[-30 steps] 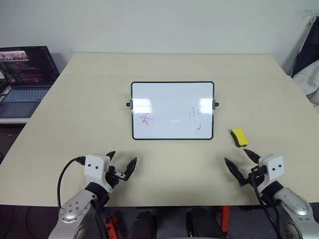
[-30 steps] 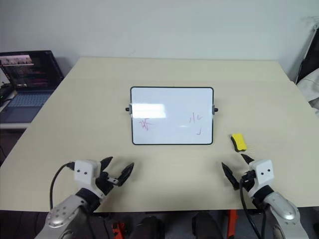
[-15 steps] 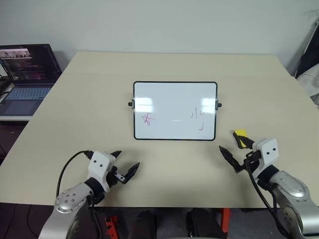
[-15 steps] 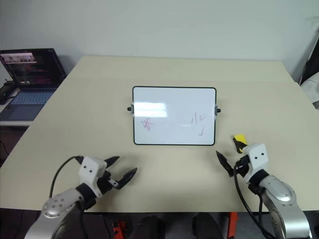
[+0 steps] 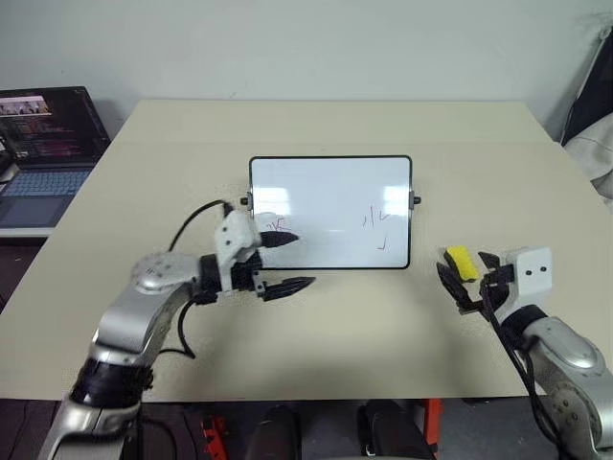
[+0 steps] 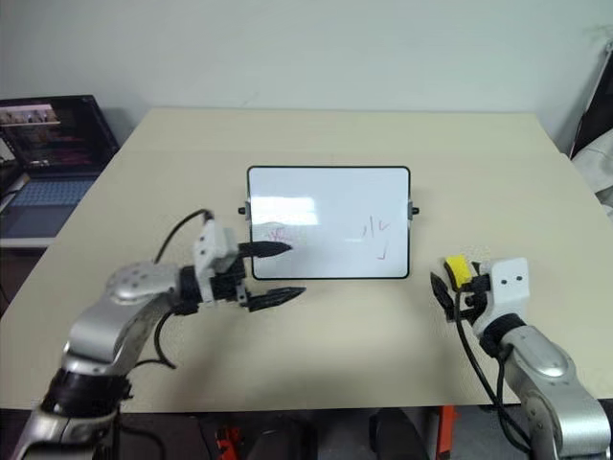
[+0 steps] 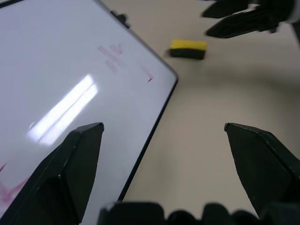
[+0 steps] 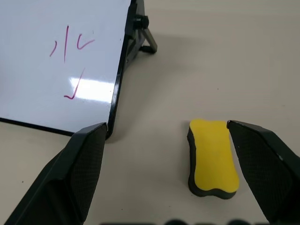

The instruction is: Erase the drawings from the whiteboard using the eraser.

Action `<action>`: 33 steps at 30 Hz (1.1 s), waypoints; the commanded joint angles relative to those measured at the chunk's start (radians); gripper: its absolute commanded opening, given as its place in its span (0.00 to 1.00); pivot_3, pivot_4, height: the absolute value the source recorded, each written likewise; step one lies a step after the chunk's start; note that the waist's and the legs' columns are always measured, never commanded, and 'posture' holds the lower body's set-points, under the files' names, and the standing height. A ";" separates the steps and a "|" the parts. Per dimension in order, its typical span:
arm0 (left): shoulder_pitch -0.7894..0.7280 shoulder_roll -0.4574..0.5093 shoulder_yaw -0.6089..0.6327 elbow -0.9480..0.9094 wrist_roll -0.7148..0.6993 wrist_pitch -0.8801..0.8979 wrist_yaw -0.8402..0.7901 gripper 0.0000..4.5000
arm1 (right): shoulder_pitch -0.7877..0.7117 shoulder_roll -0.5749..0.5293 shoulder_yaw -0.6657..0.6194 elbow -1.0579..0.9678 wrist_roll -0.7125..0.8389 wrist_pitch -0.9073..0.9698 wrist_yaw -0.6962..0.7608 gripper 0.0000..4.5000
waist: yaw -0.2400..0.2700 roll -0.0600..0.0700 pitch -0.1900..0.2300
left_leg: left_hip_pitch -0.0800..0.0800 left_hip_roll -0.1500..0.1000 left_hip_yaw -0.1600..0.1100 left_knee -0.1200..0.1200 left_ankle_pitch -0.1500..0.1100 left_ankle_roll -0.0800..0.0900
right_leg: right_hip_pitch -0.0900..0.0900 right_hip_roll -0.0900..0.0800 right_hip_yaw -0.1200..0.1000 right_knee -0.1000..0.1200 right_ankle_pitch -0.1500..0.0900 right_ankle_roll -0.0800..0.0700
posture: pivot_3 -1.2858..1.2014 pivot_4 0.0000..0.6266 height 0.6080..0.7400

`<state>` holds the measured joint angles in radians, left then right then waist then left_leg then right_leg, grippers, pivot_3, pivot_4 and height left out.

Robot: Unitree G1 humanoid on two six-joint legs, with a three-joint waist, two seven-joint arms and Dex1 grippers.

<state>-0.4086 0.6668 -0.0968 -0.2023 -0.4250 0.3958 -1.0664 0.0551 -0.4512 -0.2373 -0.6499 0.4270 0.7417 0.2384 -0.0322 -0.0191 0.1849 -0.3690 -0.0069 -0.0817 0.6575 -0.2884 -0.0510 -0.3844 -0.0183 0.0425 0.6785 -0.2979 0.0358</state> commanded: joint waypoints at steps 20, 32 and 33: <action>-0.198 -0.063 -0.084 0.042 0.014 -0.007 -0.122 1.00 | -0.221 -0.005 -0.015 0.364 -0.054 0.043 0.003 0.99 | 0.000 0.000 0.000 | -0.009 0.000 -0.002 0.004 -0.001 0.001 | -0.006 0.000 0.000 0.001 0.000 0.000 | 0.52 0.24 1.00; -0.141 -0.045 -0.027 0.019 -0.007 0.022 -0.058 1.00 | -0.239 0.010 0.007 0.401 -0.094 0.013 0.003 0.27 | 0.000 0.000 0.000 | -0.009 0.000 -0.002 0.004 -0.001 0.001 | -0.006 0.000 0.000 0.001 0.000 0.000 | 0.52 0.24 1.00; -0.123 -0.042 -0.014 0.014 -0.009 0.028 -0.041 1.00 | -0.234 0.008 0.012 0.388 -0.094 0.014 0.007 0.26 | 0.000 0.000 0.000 | -0.009 0.000 -0.002 0.004 -0.001 0.001 | -0.006 -0.001 0.000 0.001 0.000 0.000 | 0.52 0.24 1.00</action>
<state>-0.5415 0.6203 -0.1536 -0.1519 -0.4179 0.4162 -1.1317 -0.1748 -0.4412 -0.2157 -0.2247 0.3333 0.7710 0.2386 -0.0322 -0.0189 0.1849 -0.3779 -0.0070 -0.0838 0.6617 -0.2890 -0.0497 -0.3906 -0.0191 0.0424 0.6798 -0.2980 0.0360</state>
